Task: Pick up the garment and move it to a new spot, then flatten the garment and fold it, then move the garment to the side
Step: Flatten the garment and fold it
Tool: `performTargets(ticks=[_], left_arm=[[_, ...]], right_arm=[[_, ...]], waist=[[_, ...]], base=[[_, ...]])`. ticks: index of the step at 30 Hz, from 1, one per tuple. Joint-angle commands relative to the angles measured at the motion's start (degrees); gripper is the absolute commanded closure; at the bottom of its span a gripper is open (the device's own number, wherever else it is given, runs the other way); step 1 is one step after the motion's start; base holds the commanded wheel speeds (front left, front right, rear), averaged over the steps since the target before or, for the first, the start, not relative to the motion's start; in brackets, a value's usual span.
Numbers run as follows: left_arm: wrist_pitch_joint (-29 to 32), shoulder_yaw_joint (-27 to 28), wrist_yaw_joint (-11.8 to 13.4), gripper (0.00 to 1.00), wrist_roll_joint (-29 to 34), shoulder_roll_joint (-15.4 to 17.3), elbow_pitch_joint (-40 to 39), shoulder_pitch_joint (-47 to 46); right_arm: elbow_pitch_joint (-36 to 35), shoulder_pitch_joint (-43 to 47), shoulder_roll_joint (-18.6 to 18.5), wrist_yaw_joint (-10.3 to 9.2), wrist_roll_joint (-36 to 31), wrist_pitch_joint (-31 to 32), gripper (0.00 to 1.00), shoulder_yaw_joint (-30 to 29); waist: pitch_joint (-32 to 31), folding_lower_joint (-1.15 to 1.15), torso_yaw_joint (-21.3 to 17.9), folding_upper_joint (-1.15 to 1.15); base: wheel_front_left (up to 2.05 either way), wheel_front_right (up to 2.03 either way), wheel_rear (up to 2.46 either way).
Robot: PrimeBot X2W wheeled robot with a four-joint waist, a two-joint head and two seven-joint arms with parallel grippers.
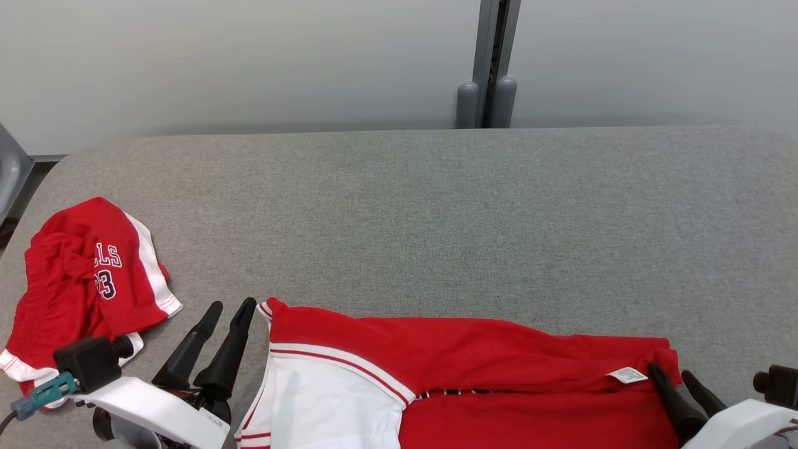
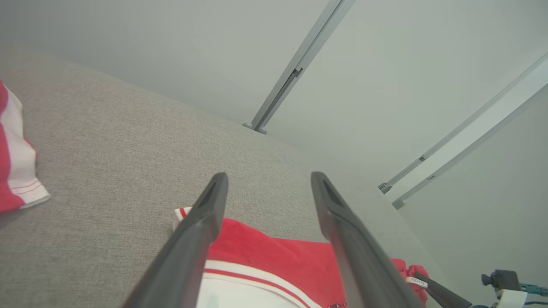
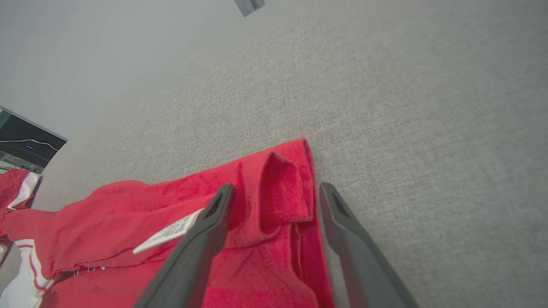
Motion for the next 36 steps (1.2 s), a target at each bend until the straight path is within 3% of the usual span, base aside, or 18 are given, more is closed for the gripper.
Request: performTargets(ticks=[1, 11, 22, 26, 31, 32, 33, 35, 36], left_arm=[[-0.3, 0.7, -0.1, 0.0, 0.7, -0.1, 0.1, 0.4], [-0.3, 4.7, 1.3, 0.0, 10.5, -4.2, 3.4, 2.9], [-0.3, 15.3, 2.7, 0.0, 32.1, -11.7, 6.2, 5.1], [-0.3, 20.4, 1.6, 0.0, 38.2, -15.7, 5.4, 7.5], [-0.3, 24.4, -1.8, 0.0, 42.7, -20.2, 6.2, 9.6], [-0.3, 25.2, -2.7, 0.0, 43.4, -20.8, 6.6, 9.8], [-0.3, 25.7, -3.4, 0.0, 44.0, -21.6, 6.8, 9.9], [-0.3, 26.9, -4.5, 0.0, 45.3, -22.8, 7.4, 10.0], [-0.3, 27.4, -5.0, 0.0, 45.8, -23.2, 7.7, 10.0]], right_arm=[[0.3, 0.7, -0.4, 0.02, -0.1, 0.0, 0.0, -0.3], [2.7, 0.4, 2.2, 0.02, 0.7, 4.8, 0.0, -1.9], [5.1, -0.9, 4.0, 0.01, 3.0, 7.3, 0.0, -0.3], [6.0, -0.6, 4.1, 0.0, 3.6, 6.5, 0.0, -0.8], [6.9, -0.1, 4.1, -0.01, 4.2, 7.5, 0.0, -0.2], [6.9, -0.1, 4.0, -0.01, 4.4, 7.6, 0.4, 0.0], [6.9, -0.1, 4.1, -0.01, 4.5, 7.6, 0.67, 0.2], [6.4, -0.2, 4.2, 0.01, 4.8, 7.7, 1.0, 0.5], [6.1, -0.3, 4.1, 0.01, 4.9, 7.6, 1.0, 0.7]], waist=[[0.0, 0.0, 0.0, 0.0], [0.8, 0.0, -0.2, 0.0], [1.9, 0.0, 0.7, 0.0], [1.7, 0.0, 0.9, 0.0], [1.4, 0.0, 0.9, 0.0], [1.3, 0.0, 0.9, 0.0], [1.3, 0.0, 0.9, 0.0], [1.3, 0.0, 0.8, 0.0], [1.3, 0.0, 0.8, 0.0]], base=[[0.0, 0.0, 0.0], [0.0, 0.0, 0.0], [0.0, 0.0, 0.0], [0.0, 0.0, 0.0], [0.0, 0.0, 0.0], [0.0, 0.0, 0.0], [0.0, 0.0, 0.0], [0.0, 0.0, 0.0], [0.0, 0.0, 0.0]])
